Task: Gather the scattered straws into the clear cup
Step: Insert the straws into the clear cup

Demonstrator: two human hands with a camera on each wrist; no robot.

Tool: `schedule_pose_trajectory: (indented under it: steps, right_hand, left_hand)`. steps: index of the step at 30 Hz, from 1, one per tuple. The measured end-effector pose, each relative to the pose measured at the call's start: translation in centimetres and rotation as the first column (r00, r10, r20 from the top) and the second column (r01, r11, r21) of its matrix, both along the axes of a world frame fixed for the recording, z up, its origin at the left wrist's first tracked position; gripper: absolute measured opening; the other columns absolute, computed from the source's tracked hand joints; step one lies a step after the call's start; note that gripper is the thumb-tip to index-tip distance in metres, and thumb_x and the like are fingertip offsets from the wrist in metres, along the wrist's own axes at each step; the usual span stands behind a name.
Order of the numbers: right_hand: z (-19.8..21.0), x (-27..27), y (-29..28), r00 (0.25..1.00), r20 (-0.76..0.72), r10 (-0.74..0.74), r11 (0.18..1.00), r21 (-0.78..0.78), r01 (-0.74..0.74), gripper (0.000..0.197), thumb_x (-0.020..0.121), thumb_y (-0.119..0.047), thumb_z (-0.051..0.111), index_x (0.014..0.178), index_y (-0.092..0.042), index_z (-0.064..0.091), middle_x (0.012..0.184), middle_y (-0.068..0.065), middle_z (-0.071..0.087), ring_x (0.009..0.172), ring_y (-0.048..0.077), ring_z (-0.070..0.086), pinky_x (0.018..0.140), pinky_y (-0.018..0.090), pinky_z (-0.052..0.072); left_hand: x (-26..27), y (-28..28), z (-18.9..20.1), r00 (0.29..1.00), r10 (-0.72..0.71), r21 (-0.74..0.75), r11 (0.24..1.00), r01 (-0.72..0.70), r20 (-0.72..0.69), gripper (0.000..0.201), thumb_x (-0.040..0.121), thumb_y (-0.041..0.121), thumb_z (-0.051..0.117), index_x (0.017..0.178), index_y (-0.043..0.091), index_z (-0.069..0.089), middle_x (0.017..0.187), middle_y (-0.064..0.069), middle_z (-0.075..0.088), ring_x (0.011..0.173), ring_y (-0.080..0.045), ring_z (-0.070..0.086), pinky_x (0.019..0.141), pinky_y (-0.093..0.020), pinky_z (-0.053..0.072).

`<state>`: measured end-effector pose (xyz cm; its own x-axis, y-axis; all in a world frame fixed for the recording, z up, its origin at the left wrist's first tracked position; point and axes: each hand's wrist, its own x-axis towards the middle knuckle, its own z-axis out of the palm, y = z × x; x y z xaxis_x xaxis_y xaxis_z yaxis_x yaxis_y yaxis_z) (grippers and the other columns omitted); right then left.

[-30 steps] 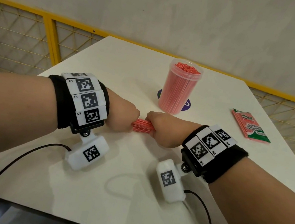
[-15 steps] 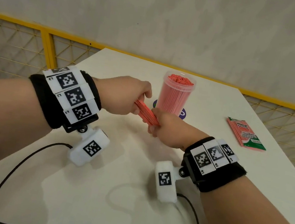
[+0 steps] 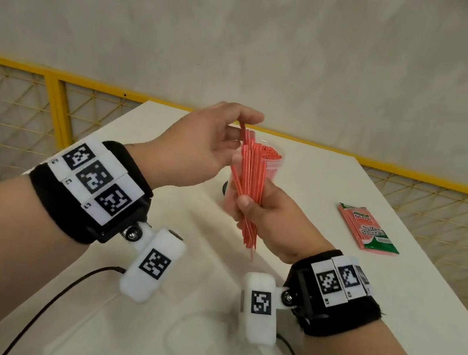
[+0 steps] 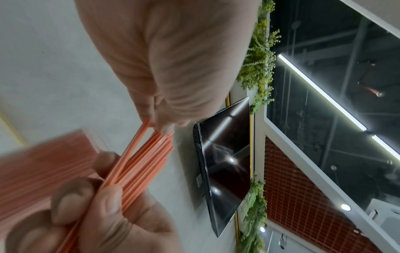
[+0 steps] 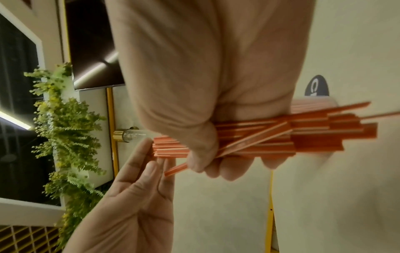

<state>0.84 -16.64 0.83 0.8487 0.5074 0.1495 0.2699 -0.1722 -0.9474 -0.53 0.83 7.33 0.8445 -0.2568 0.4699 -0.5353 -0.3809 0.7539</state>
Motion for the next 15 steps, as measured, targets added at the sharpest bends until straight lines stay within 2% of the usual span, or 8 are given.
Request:
schedule_pose_trajectory:
  steps: [2, 5, 7, 9, 11, 13, 15]
  right_hand:
    - [-0.1, -0.2, -0.2, 0.998, -0.034, 0.052, 0.996, 0.077, -0.049, 0.029, 0.092, -0.014, 0.052, 0.120, -0.008, 0.049, 0.094, 0.015, 0.050, 0.074, 0.017, 0.052, 0.071, 0.035, 0.045]
    - [-0.3, -0.1, -0.2, 0.999, -0.008, 0.052, 0.995, 0.088, -0.051, 0.015, 0.098, -0.002, 0.047, 0.108, -0.012, 0.052, 0.094, 0.017, 0.050, 0.076, 0.019, 0.051, 0.073, 0.038, 0.044]
    - [-0.3, 0.0, -0.3, 0.999, 0.006, 0.040, 0.990, 0.132, -0.040, 0.016, 0.099, 0.001, 0.043, 0.103, -0.011, 0.053, 0.091, 0.016, 0.049, 0.079, 0.022, 0.049, 0.073, 0.035, 0.043]
    - [-0.2, 0.1, -0.3, 1.000, 0.016, 0.027, 0.982, 0.189, -0.030, 0.016, 0.098, 0.001, 0.043, 0.099, -0.012, 0.053, 0.087, 0.011, 0.052, 0.079, 0.018, 0.051, 0.074, 0.030, 0.045]
    - [-0.3, 0.4, -0.3, 0.999, 0.030, 0.017, 0.979, 0.204, -0.023, 0.015, 0.098, -0.001, 0.044, 0.098, -0.012, 0.053, 0.089, 0.006, 0.055, 0.080, 0.014, 0.057, 0.077, 0.028, 0.048]
    - [-0.7, 0.5, -0.4, 0.999, 0.037, 0.018, 0.981, 0.191, -0.025, 0.011, 0.098, 0.000, 0.043, 0.097, -0.007, 0.052, 0.090, 0.013, 0.055, 0.081, 0.020, 0.059, 0.082, 0.036, 0.048]
    - [-1.2, 0.7, -0.5, 1.000, 0.016, 0.027, 0.985, 0.172, -0.030, 0.008, 0.098, 0.001, 0.044, 0.100, 0.000, 0.051, 0.088, 0.017, 0.057, 0.079, 0.023, 0.061, 0.083, 0.042, 0.047]
  left_hand:
    - [-0.3, -0.9, -0.1, 0.998, -0.062, -0.038, 0.997, 0.061, -0.020, 0.057, 0.089, -0.019, 0.044, 0.129, 0.021, 0.049, 0.135, -0.002, 0.053, 0.120, -0.003, 0.056, 0.094, -0.016, 0.047]
    - [-0.8, -2.0, 0.0, 0.992, -0.127, -0.014, 0.992, 0.126, -0.017, 0.067, 0.082, -0.026, 0.032, 0.129, 0.020, 0.047, 0.135, -0.012, 0.052, 0.125, -0.009, 0.053, 0.099, -0.016, 0.043]
    - [-1.2, -2.8, 0.4, 0.987, -0.160, -0.016, 0.987, 0.160, -0.005, 0.066, 0.075, -0.020, 0.036, 0.126, 0.021, 0.047, 0.133, -0.017, 0.051, 0.123, -0.016, 0.054, 0.101, -0.017, 0.042]
    - [-1.6, -3.3, 0.7, 0.987, -0.163, -0.028, 0.986, 0.163, -0.005, 0.068, 0.067, -0.007, 0.036, 0.126, 0.023, 0.047, 0.134, -0.014, 0.051, 0.119, -0.019, 0.055, 0.098, -0.019, 0.045]
    - [-1.7, -3.5, 0.8, 0.989, -0.148, -0.013, 0.989, 0.148, 0.001, 0.073, 0.062, -0.004, 0.033, 0.129, 0.025, 0.045, 0.135, -0.011, 0.049, 0.120, -0.020, 0.054, 0.101, -0.026, 0.045]
    - [-1.7, -3.5, 0.3, 0.992, -0.125, 0.050, 0.991, 0.123, 0.022, 0.074, 0.063, -0.005, 0.034, 0.129, 0.028, 0.044, 0.137, -0.008, 0.048, 0.121, -0.022, 0.054, 0.106, -0.037, 0.044]
    - [-1.8, -3.4, -0.3, 0.995, -0.102, 0.136, 0.986, 0.100, 0.008, 0.077, 0.070, -0.014, 0.037, 0.130, 0.033, 0.045, 0.140, 0.001, 0.045, 0.117, -0.033, 0.058, 0.097, -0.053, 0.048]
